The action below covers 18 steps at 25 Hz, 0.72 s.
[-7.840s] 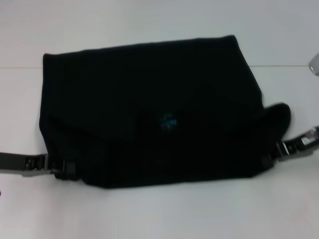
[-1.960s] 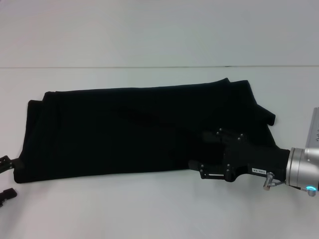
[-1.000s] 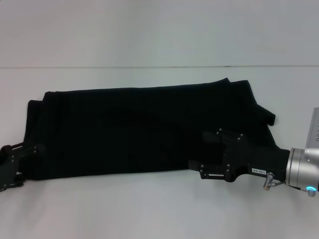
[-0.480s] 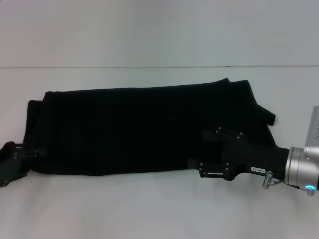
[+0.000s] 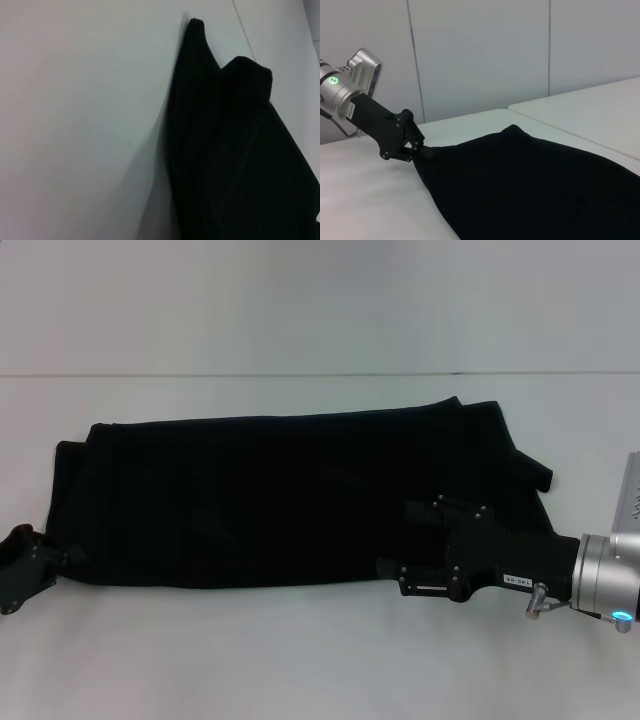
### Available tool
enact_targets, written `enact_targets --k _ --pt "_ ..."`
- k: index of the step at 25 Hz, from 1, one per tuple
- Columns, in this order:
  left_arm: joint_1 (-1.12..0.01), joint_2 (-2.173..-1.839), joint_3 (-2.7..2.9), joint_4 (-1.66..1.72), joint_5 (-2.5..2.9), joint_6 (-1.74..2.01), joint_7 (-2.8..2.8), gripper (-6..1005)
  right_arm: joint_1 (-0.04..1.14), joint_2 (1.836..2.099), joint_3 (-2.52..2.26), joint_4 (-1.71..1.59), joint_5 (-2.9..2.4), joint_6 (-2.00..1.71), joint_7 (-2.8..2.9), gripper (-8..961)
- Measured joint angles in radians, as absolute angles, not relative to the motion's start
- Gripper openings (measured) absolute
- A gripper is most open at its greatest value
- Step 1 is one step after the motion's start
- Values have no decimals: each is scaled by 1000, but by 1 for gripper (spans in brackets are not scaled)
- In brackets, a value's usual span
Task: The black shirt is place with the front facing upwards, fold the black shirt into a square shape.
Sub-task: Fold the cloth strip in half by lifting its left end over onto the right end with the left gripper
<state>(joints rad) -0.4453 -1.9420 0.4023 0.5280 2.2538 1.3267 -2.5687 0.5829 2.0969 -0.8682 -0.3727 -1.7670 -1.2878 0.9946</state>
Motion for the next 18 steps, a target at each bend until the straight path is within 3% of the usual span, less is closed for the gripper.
enact_targets --k 9,18 --pt "-443 -1945 398 532 2246 1312 -2538 39 581 2097 -868 -373 -1767 -1284 995 927" --pt "-440 -1896 311 556 2243 1311 -2511 39 575 2096 -851 -373 -1766 -1283 997 927"
